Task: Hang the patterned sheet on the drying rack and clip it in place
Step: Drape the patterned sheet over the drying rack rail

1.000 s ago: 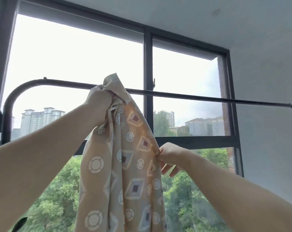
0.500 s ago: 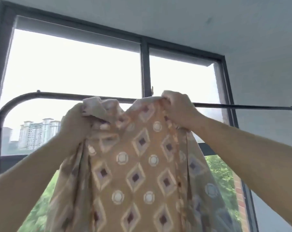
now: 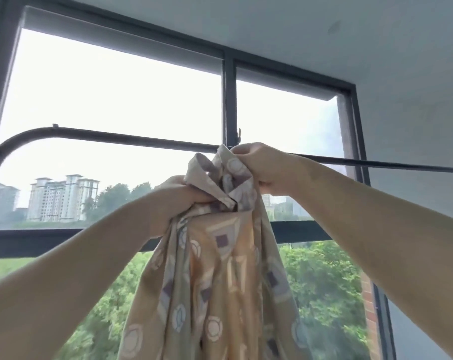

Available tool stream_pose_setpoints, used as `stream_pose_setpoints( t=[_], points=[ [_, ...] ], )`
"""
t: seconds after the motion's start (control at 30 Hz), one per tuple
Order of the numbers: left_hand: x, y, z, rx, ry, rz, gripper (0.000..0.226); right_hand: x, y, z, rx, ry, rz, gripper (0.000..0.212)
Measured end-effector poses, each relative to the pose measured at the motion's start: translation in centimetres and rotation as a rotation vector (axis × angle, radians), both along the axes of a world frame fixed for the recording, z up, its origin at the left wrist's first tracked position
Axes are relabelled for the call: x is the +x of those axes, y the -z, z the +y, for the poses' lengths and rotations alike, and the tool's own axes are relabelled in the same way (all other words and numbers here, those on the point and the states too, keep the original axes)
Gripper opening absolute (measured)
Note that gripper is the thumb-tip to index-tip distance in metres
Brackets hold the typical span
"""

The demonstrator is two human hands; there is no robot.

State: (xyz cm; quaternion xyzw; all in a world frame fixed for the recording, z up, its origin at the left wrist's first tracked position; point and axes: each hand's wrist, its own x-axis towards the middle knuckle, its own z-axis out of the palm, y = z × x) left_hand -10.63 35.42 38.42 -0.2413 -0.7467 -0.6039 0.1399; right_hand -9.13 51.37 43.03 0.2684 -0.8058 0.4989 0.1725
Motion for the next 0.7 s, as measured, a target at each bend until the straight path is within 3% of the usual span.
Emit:
stream_pose_setpoints(
  t=[0.1,0.17,0.47,0.6,0.7],
  points=[
    [-0.1,-0.1,-0.3,0.033,0.072,0.025,0.014,0.1,0.4,0.8,0.115,0.13,-0.026,0.018],
    [0.0,-0.1,-0.3,0.029,0.1,0.046,0.009,0.4,0.6,1.0,0.199,0.169,-0.058,0.022],
    [-0.9,-0.1,1.5,0.175,-0.005,0.105,0.021,-0.5,2.9,0.8,0.197,0.387,-0.18,0.019],
    [-1.0,-0.2,1.6,0.257,-0.066,0.101,0.023,-0.6,4.6,0.5,0.161,0.37,-0.249,0.009],
    [-0.9,-0.3,1.5,0.333,-0.08,0.106,0.02,-1.0,6.6,0.4,0.283,0.325,-0.318,0.013]
  ],
)
